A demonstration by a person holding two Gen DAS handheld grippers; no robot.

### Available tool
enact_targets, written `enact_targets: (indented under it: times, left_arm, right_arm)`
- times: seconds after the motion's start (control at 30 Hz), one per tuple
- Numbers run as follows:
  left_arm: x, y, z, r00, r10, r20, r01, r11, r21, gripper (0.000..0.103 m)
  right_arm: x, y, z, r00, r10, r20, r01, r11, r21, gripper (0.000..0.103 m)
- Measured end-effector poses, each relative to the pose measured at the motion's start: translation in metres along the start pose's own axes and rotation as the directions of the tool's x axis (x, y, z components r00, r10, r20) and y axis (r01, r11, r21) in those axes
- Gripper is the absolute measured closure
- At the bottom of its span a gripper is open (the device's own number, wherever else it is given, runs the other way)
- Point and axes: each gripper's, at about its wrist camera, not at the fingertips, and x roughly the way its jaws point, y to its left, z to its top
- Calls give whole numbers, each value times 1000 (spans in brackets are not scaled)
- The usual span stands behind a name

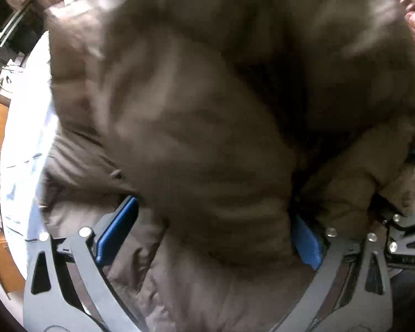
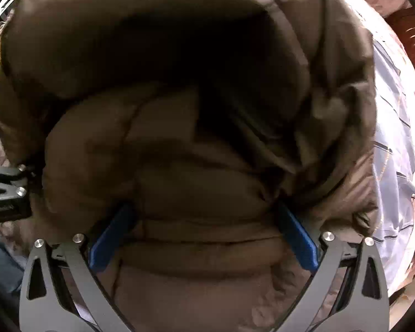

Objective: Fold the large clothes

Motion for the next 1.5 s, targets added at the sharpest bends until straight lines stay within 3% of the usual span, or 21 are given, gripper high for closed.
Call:
enact_targets:
  times: [0.07,0.13,0.17,0.23,0.3,0.37,0.4,0.5,0.67,0.77,0.83,1.0,1.07,1.13,1.2,1.27,1.33,1.4,1.47,1.5]
  left_arm:
    - [-46,2,5,989,-37,147,32,999,36,5]
    - [-103,4,14,936,-84,341,62,995,73,3]
    - [-121,5,24,913,-81,399,60,996,66,2]
    - [-133,4,49,900,-79,428,67,997,44,2]
    - [-121,5,70,903,-158,399,154,987,43,2]
    - [-93,8,83,911,-216,352,223,975,22,2]
    - [-72,8,82,922,-204,330,215,977,0,2]
    - [-17,12,81,968,-89,235,95,995,-13,2]
    - [14,9,80,983,-65,169,70,997,-23,2]
    - [30,11,83,990,-59,130,65,997,-35,2]
    - [24,16,84,988,-71,134,78,996,-48,2]
    - [-27,25,58,980,-131,153,137,990,-35,2]
    - [-35,32,44,983,-145,116,151,987,-50,2]
    - [-23,35,34,986,-149,69,154,986,-69,2]
    - [7,34,28,998,-61,2,61,997,-56,2]
    - [29,38,23,997,-53,-47,49,996,-79,2]
    - [26,45,24,994,-100,-48,93,987,-130,2]
    - [1,53,28,987,-159,-28,153,976,-153,3]
    - [-34,63,35,964,-261,53,266,953,-144,2]
    - [-58,71,45,943,-312,116,326,936,-130,2]
  right_arm:
    - [-45,-12,1,993,75,97,-75,997,2,1]
    - [-92,-25,5,966,100,239,-102,995,-4,1]
    - [-110,-36,9,949,110,296,-119,993,10,1]
    - [-128,-53,24,920,112,376,-150,986,73,1]
    - [-126,-60,37,919,100,381,-156,980,120,1]
    - [-102,-68,52,925,141,352,-202,969,143,1]
    - [-87,-69,57,929,164,332,-225,962,155,1]
    - [-44,-79,70,961,171,217,-218,952,216,1]
    - [2,-78,71,972,163,168,-201,949,242,1]
    - [22,-90,68,960,242,143,-276,908,314,1]
    - [13,-93,63,956,255,143,-289,895,340,1]
    - [-55,-73,34,968,173,184,-217,942,256,1]
    - [-67,-51,23,982,80,171,-110,979,172,1]
    - [-56,-25,15,989,-18,148,6,996,86,1]
    - [-30,-11,12,989,-119,82,117,993,30,1]
    - [-20,-9,11,988,-147,44,146,989,10,1]
    - [-35,-15,16,995,-94,39,93,995,33,1]
    - [-78,-32,18,992,61,111,-68,996,63,1]
    - [-113,-49,26,963,181,198,-201,976,82,1]
    - [-132,-67,32,942,227,248,-261,959,115,1]
